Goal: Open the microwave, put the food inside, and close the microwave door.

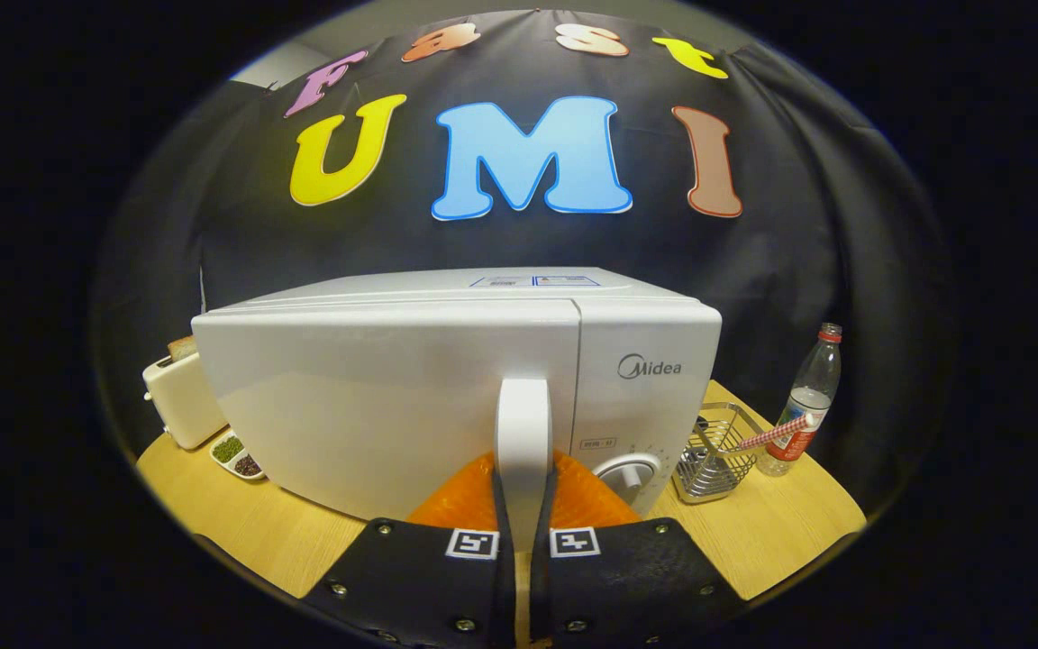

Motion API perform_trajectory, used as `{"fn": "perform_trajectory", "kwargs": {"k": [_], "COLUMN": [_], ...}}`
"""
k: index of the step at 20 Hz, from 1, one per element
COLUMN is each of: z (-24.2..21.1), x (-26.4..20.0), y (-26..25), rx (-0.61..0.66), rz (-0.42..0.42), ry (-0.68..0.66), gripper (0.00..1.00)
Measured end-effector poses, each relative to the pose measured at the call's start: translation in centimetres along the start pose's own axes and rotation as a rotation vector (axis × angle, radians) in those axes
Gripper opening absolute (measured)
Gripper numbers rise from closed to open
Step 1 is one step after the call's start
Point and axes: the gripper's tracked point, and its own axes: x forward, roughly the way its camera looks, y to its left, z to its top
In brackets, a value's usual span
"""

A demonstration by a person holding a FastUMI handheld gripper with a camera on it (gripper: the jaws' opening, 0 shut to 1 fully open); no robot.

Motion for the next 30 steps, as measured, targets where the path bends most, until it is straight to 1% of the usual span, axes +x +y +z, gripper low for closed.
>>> {"fn": "perform_trajectory", "kwargs": {"k": [3, 5, 6, 8, 12, 14, 17, 18, 22, 30], "z": [0.0, 0.0, -0.4, -0.6, -1.7, -2.0, -2.5, -2.9, -3.7, -5.4], "x": [0.0, -0.2, -0.9, -3.3, -5.1, -6.3, -8.2, -8.8, -11.3, -16.7], "y": [-0.1, -0.1, 0.3, 0.8, 1.4, 1.9, 2.9, 3.3, 5.0, 9.1], "rx": [-0.014, 0.009, 0.027, -0.056, -0.011, -0.02, -0.001, 0.002, -0.004, -0.057], "rz": [-0.01, -0.017, -0.019, -0.02, -0.053, -0.054, -0.039, -0.033, -0.002, 0.029], "ry": [0.011, 0.029, 0.031, -0.008, 0.03, 0.034, 0.041, 0.049, 0.076, 0.093], "gripper": [0.06, 0.07, 0.07, 0.06, 0.06, 0.06, 0.07, 0.12, 0.23, 0.24]}}
